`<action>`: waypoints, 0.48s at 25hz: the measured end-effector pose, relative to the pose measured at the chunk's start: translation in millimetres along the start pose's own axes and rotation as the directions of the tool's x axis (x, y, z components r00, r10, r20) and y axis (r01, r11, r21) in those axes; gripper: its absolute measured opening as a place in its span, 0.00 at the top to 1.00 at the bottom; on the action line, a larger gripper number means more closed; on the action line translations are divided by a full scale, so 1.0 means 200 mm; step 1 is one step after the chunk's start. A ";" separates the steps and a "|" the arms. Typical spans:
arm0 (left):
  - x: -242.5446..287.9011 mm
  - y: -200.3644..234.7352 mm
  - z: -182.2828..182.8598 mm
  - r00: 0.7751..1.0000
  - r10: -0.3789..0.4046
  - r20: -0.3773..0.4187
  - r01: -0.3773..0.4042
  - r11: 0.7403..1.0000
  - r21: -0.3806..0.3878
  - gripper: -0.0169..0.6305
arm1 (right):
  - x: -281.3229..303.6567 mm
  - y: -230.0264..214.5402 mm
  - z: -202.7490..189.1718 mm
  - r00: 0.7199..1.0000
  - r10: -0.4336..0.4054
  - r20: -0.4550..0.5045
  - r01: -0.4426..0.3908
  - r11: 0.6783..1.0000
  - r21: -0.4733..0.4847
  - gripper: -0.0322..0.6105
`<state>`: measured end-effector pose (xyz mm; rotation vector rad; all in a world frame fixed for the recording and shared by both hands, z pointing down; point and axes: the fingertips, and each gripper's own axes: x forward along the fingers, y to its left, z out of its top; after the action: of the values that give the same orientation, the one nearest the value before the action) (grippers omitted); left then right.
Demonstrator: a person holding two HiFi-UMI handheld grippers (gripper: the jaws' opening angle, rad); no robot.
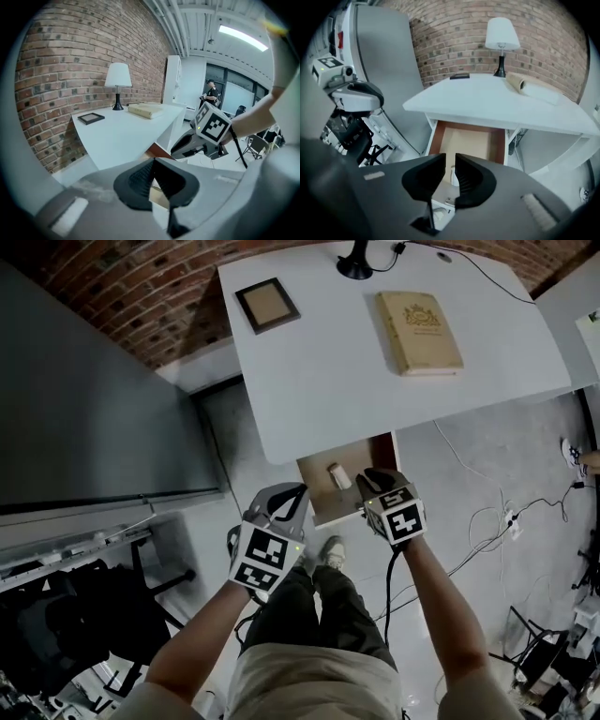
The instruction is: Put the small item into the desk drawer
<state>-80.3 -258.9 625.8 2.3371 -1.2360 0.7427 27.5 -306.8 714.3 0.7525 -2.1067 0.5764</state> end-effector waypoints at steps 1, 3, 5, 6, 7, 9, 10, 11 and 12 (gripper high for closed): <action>-0.03 -0.01 0.05 1.000 0.003 0.008 -0.003 1.000 0.009 0.97 | -0.07 0.01 0.04 1.000 -0.003 0.029 0.003 1.000 0.011 0.85; -0.10 -0.02 0.14 1.000 0.008 0.023 -0.008 1.000 0.026 0.97 | -0.23 0.04 0.12 0.996 -0.009 0.084 0.006 0.999 0.032 0.86; -0.16 -0.04 0.23 0.999 0.009 0.042 -0.011 0.999 0.047 0.97 | -0.39 0.07 0.21 0.990 -0.017 0.143 0.010 0.999 0.049 0.86; -0.19 -0.05 0.28 0.998 0.008 0.055 -0.011 0.998 0.061 0.97 | -0.47 0.08 0.26 0.984 -0.021 0.177 0.010 0.998 0.058 0.86; -0.22 -0.05 0.34 0.998 0.006 0.067 -0.011 0.997 0.073 0.97 | -0.56 0.09 0.31 0.977 -0.024 0.211 0.010 0.998 0.066 0.86; -0.29 -0.08 0.43 0.996 0.002 0.090 -0.009 0.997 0.080 0.97 | -0.73 0.10 0.38 0.963 -0.027 0.267 0.006 0.997 0.079 0.86; -0.32 -0.10 0.48 0.995 0.001 0.102 -0.009 0.997 0.073 0.97 | -0.82 0.11 0.42 0.956 -0.030 0.292 0.006 0.996 0.084 0.87; -0.36 -0.12 0.53 0.993 0.003 0.114 -0.010 0.998 0.064 0.97 | -0.91 0.12 0.45 0.948 -0.034 0.316 0.006 0.996 0.089 0.87; -0.40 -0.13 0.58 0.992 0.006 0.127 -0.013 0.998 0.055 0.97 | -0.99 0.12 0.48 0.940 -0.039 0.339 0.008 0.996 0.092 0.88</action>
<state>-64.4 -259.2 483.3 2.4590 -1.2959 0.6485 57.6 -287.2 495.4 0.9858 -2.3970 0.5621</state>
